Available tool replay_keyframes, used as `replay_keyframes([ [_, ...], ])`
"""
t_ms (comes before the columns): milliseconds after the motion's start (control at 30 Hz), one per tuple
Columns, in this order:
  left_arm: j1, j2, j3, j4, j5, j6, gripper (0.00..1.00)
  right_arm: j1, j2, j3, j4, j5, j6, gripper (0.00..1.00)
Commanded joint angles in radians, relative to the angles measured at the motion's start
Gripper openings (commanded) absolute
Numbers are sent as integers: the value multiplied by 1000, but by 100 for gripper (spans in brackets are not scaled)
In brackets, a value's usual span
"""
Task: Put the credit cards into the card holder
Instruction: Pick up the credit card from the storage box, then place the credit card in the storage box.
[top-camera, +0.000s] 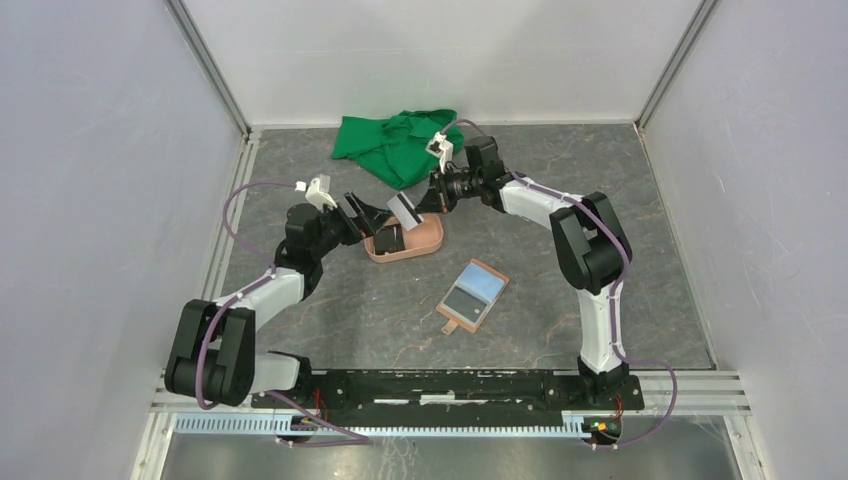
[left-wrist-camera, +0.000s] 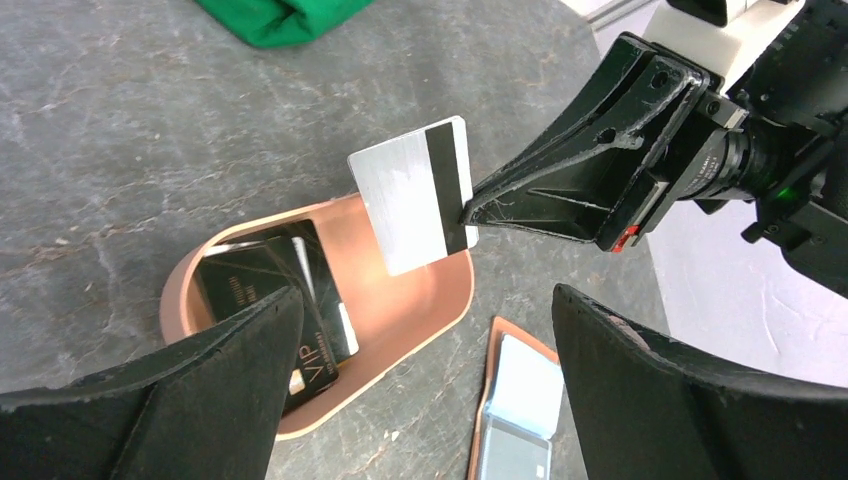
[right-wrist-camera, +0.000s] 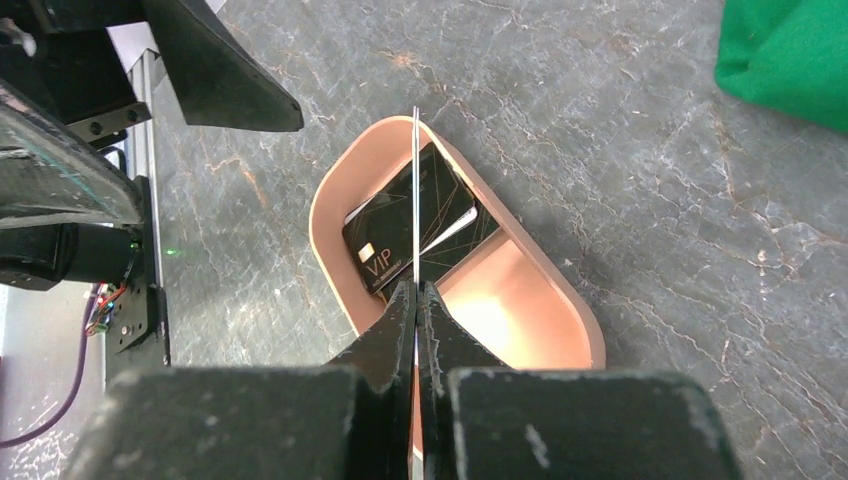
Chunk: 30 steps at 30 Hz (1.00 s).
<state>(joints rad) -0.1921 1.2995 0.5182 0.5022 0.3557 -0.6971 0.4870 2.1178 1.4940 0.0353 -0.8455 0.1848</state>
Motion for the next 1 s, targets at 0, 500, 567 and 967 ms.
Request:
replay_keyframes([
  [0,5,23,-26,174,113,-49,100,-19,-93,-23,61,-87,-9,0],
  [500,5,296,-81,835,314,-259,86,-26,-196,-203,396,-282,244,0],
  [567,5,322,-81,898,333,-289,80,-26,-193,-213,427,-292,272,0],
  [967,6,488,-32,1135,437,-489,5,-31,-172,-206,424,-289,279,0],
])
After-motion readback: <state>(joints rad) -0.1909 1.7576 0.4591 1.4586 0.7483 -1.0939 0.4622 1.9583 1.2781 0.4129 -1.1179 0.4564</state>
